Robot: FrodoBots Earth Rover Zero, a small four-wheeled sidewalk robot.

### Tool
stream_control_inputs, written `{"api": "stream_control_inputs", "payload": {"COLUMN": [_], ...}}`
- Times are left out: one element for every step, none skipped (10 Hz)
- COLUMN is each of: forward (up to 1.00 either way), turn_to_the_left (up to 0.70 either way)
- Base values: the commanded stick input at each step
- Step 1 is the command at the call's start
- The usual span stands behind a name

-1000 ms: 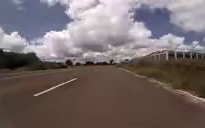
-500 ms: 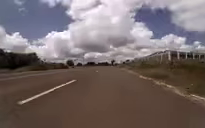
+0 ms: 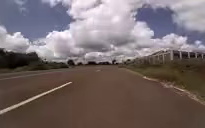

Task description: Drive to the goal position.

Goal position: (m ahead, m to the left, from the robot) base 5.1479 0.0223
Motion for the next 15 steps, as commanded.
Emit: {"api": "stream_control_inputs", "payload": {"forward": [1.0, 1.0, 1.0, 1.0, 1.0, 1.0, 1.0, 1.0, 1.0, 1.0, 1.0, 1.0, 1.0, 1.0, 1.0], "turn_to_the_left": [-0.12, -0.27, -0.34, -0.38, 0.0, 0.0, 0.0, 0.0, 0.0, 0.0, 0.0, 0.0, 0.0, 0.0, 0.0]}}
